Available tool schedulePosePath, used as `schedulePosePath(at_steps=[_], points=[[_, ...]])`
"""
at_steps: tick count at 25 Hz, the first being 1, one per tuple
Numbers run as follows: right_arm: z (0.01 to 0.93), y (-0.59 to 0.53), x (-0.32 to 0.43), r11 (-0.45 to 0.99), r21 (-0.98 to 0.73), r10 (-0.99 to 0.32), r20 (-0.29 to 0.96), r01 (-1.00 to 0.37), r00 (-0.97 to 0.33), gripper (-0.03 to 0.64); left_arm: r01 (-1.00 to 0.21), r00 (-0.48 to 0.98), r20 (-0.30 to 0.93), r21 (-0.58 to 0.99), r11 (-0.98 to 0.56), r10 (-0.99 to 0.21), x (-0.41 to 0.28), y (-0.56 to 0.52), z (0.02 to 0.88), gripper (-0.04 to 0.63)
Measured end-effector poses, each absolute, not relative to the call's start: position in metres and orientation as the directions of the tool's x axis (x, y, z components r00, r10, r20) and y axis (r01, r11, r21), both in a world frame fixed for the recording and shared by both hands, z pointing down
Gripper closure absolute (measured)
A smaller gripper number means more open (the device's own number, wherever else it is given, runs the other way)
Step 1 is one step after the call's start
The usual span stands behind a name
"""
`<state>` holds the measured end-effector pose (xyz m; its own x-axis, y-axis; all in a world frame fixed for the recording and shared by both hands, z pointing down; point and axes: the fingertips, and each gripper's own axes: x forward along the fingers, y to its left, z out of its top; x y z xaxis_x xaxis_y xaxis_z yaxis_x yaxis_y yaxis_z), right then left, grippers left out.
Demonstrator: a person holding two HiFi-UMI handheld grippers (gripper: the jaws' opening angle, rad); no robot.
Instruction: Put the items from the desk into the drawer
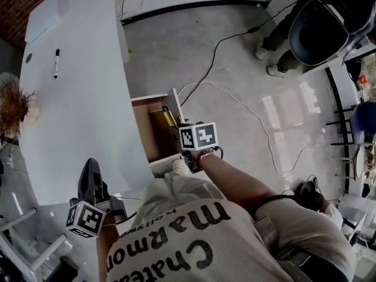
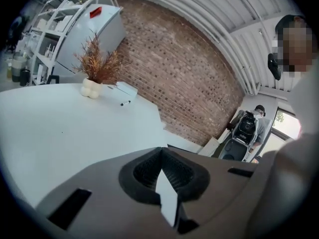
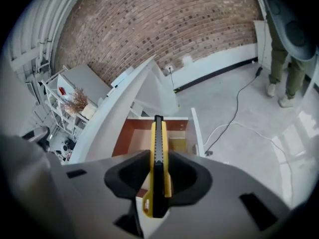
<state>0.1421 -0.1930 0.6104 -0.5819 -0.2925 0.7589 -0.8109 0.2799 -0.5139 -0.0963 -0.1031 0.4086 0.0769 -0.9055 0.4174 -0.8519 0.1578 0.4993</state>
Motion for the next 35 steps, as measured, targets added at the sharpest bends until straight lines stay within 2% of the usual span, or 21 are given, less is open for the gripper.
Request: schedulePosePath(at_steps=[3, 10, 17, 27, 35], points=[[0.636, -0.186, 0.126, 0.289, -0.492, -0.247, 0.79, -0.821, -0.561, 0.499, -0.853, 0.046, 0.426, 0.488, 0.187, -0.904, -0.105, -0.098, 0.412, 0.594], [0.707, -0.195, 0.102, 0.13, -0.465, -0.236, 0.843, -0.876, -0.483, 0.499, -0.882, 0.006, 0.472, 0.418, 0.218, -0.882, -0.128, -0.103, 0.429, 0.594], [0.767, -0.205, 0.093, 0.074, -0.411, -0.205, 0.885, -0.909, -0.417, 0.499, -0.897, -0.001, 0.474, 0.389, 0.21, -0.881, -0.152, -0.11, 0.447, 0.594], [0.8, -0.204, 0.102, 0.049, -0.302, -0.182, 0.935, -0.952, -0.305, 0.495, -0.914, -0.012, 0.481, 0.35, 0.205, -0.877, -0.173, -0.114, 0.452, 0.594], [0.816, -0.201, 0.096, 0.085, -0.285, -0.141, 0.945, -0.955, -0.295, 0.494, -0.906, -0.059, 0.469, 0.347, 0.245, -0.881, -0.185, -0.106, 0.456, 0.594]])
